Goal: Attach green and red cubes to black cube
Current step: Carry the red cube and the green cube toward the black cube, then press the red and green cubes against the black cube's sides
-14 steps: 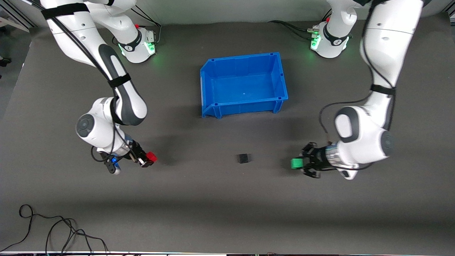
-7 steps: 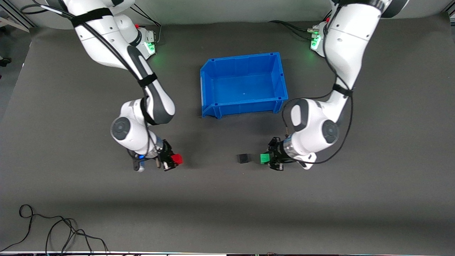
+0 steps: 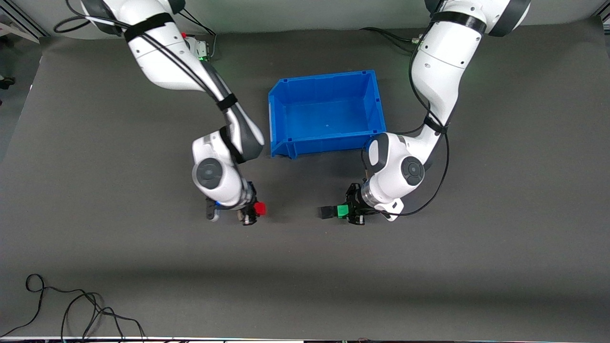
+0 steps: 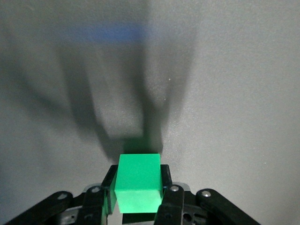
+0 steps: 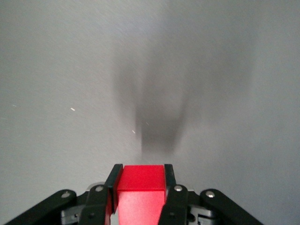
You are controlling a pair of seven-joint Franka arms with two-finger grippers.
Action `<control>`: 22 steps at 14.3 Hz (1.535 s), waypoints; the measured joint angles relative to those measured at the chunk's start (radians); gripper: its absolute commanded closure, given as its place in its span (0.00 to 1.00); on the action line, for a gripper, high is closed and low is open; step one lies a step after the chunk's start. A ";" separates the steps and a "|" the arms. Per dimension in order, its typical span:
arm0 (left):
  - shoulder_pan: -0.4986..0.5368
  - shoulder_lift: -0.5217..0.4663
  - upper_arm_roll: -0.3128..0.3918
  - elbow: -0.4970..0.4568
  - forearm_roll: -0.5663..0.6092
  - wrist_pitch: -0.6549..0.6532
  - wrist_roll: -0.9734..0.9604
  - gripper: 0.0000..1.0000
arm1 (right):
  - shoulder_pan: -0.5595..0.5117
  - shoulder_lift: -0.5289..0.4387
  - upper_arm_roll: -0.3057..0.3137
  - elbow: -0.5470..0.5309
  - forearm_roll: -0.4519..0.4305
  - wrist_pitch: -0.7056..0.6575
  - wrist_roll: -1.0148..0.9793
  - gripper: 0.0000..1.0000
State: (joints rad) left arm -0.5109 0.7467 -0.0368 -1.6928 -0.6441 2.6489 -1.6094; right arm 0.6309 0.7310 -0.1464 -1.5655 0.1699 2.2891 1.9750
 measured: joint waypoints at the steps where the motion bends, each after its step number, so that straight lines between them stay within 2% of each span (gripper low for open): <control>1: -0.001 0.000 0.001 0.000 0.000 0.004 -0.006 0.78 | 0.013 0.027 0.000 0.041 -0.008 -0.031 0.044 1.00; 6: -0.023 0.003 0.001 0.001 0.000 0.034 -0.039 0.78 | 0.022 0.112 -0.001 0.187 -0.008 -0.067 0.206 1.00; 9: -0.036 0.003 0.001 0.004 0.000 0.036 -0.057 0.77 | 0.022 0.136 0.030 0.245 -0.007 -0.072 0.290 1.00; 11: -0.043 0.004 0.001 0.008 0.000 0.037 -0.068 0.76 | 0.031 0.147 0.050 0.265 -0.007 -0.072 0.328 1.00; 17: -0.067 0.020 0.001 0.033 0.000 0.039 -0.091 0.75 | 0.055 0.173 0.052 0.276 -0.008 -0.075 0.373 1.00; 22: -0.072 0.026 0.002 0.038 0.000 0.040 -0.095 0.71 | 0.055 0.254 0.048 0.375 -0.008 -0.075 0.373 1.00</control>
State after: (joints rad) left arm -0.5833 0.7726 -0.0349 -1.6543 -0.6441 2.6887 -1.7045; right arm 0.6857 0.9852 -0.0985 -1.1904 0.1618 2.2141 2.3479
